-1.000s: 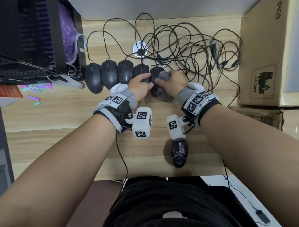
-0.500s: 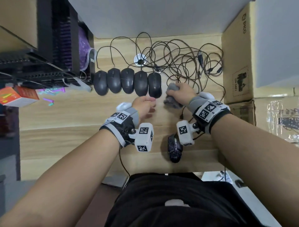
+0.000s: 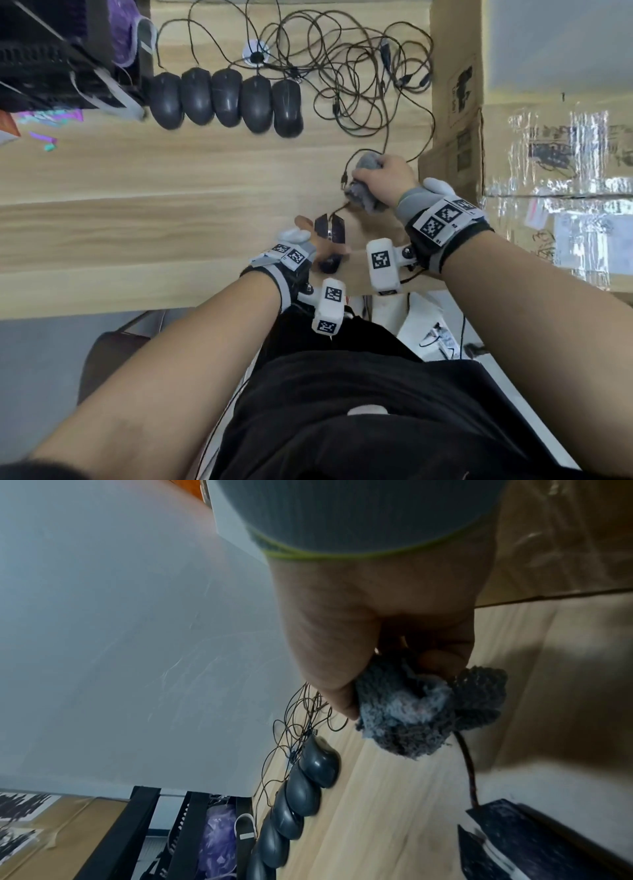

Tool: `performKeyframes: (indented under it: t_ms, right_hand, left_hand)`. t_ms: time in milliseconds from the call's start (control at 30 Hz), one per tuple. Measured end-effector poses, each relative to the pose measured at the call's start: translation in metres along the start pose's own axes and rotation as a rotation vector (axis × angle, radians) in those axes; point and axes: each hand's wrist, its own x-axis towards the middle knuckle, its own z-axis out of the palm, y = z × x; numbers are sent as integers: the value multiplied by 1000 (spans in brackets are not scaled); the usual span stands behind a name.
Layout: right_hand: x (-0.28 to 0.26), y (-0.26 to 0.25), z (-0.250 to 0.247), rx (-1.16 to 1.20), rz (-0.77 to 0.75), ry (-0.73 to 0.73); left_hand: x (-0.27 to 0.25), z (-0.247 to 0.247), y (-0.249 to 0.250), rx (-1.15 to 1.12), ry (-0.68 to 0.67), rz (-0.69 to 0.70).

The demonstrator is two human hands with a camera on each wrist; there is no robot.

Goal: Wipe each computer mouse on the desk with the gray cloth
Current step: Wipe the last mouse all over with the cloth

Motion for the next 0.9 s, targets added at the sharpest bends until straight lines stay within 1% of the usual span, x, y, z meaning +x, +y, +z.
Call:
performKeyframes:
  t_ms: [67, 100, 200, 267, 400, 500, 600, 667, 767, 900]
  right_hand:
    - [-7, 10, 0, -6, -14, 11]
    - [-10, 14, 1, -9, -24, 7]
    - [-21, 18, 3, 10, -58, -3]
    - [-29, 21, 4, 22, -76, -3]
    - [-42, 25, 2, 61, -92, -27]
    - [-50, 23, 0, 76, -106, -19]
    - [-68, 21, 3, 78, -126, -36]
    - [-73, 23, 4, 106, -124, -49]
    - [-95, 11, 6, 200, -136, -83]
    - [-118, -16, 11, 420, -162, -214]
  left_hand:
    - [-4, 13, -2, 161, 33, 14]
    - [-7, 16, -2, 192, 69, 30]
    - [-9, 23, -6, 200, 174, 59]
    - [-8, 27, -8, 158, 208, 56]
    - [-17, 14, -15, 156, 197, 67]
    - [-34, -4, -21, 174, 157, 84]
    - [-54, -24, -29, 203, 159, 103]
    - [-63, -36, -29, 110, 153, 162]
    - [-95, -62, -30, -112, 164, 232]
    - [-127, -89, -23, -289, 139, 330]
